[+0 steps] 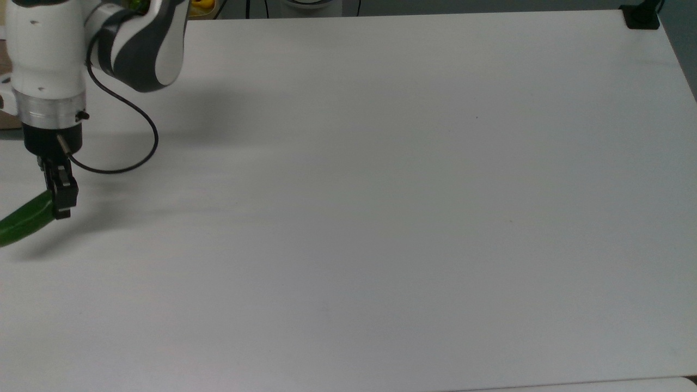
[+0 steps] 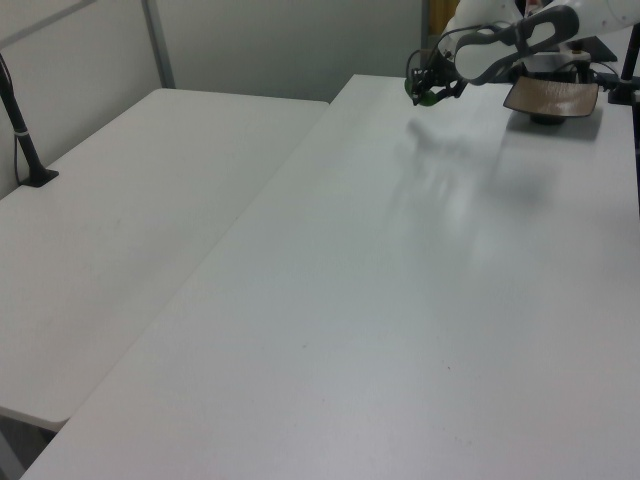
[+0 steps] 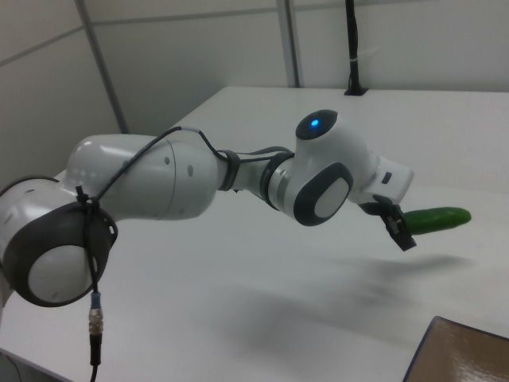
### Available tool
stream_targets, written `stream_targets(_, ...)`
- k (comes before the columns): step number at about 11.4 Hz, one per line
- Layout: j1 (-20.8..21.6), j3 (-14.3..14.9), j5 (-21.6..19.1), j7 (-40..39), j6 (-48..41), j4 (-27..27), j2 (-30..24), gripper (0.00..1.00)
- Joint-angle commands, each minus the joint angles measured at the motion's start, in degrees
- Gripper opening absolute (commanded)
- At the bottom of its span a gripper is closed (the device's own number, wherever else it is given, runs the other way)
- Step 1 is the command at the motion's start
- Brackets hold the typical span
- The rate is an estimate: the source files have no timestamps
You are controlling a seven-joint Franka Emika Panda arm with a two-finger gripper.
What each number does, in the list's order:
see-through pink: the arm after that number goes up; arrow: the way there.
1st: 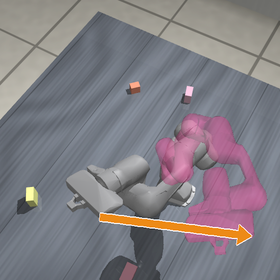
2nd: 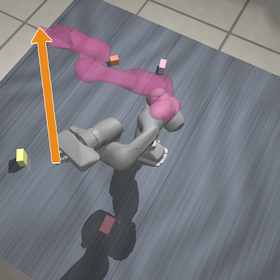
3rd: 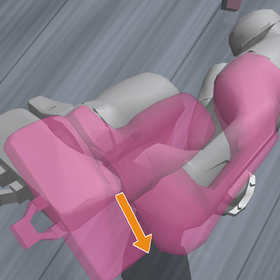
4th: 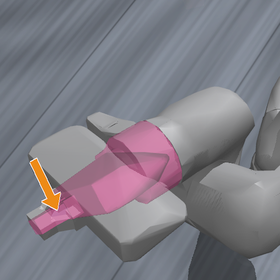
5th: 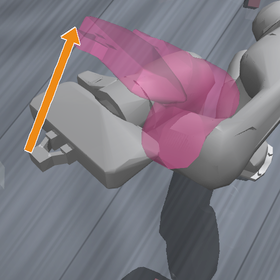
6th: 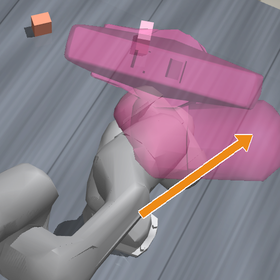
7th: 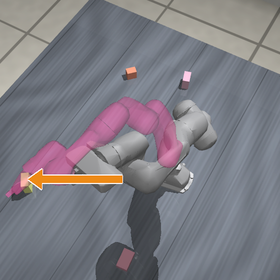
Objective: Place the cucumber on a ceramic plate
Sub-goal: 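Lower the cucumber onto the brown ceramic plate and open the gripper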
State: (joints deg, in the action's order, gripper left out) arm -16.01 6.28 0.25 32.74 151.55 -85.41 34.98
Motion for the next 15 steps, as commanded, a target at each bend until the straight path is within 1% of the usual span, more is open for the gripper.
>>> stream_targets(1, -2.4, -0.9, -0.4, -9.3, -9.6, -6.8, -8.6, 0.38)
stream_targets(3, -4.7, -0.7, -0.5, -16.3, -16.6, -6.9, -11.1, 0.38)
stream_targets(4, -5.9, -0.4, -0.5, -19.7, -18.6, -6.9, -11.9, 0.38)
stream_targets(7, -9.9, 0.7, -0.7, -30.1, -21.6, -7.2, -12.8, 0.38)
stream_targets(10, -14.2, 0.7, -0.6, -40.2, -23.9, -10.3, -14.2, 0.38)
stream_targets(11, -15.4, 0.9, -0.6, -42.8, -24.3, -10.7, -14.2, 0.38)
stream_targets(12, -15.9, 1.8, -0.6, -44.6, -24.8, -10.7, -14.2, 0.38)
stream_targets(15, -16.1, 3.2, -0.7, -48.0, -25.0, -11.8, -14.2, 0.38)
